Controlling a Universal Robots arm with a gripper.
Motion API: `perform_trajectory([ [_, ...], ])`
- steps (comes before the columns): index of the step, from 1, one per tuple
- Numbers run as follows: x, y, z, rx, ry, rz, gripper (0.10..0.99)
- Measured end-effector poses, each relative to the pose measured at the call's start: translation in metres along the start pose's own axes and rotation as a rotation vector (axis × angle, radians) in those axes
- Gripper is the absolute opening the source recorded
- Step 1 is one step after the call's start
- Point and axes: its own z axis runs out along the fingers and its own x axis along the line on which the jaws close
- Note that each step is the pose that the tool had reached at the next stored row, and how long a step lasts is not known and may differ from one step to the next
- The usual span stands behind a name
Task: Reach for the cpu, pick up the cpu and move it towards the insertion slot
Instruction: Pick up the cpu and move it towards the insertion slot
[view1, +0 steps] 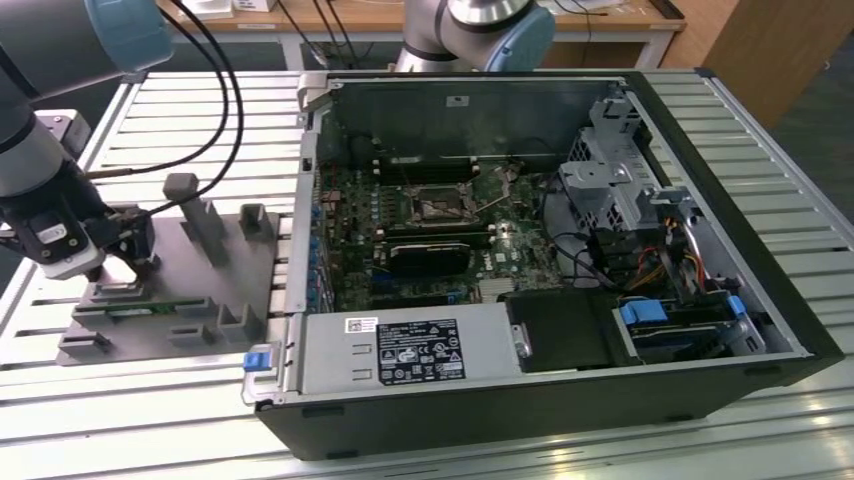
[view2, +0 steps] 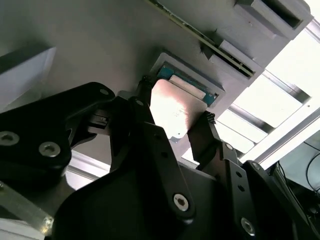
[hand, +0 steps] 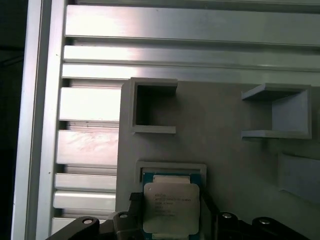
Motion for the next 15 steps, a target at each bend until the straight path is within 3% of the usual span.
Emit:
perform_trajectory([
  [15,0.0002,0.0030,-0.0421,0.000,0.0001,0.000,0.541],
])
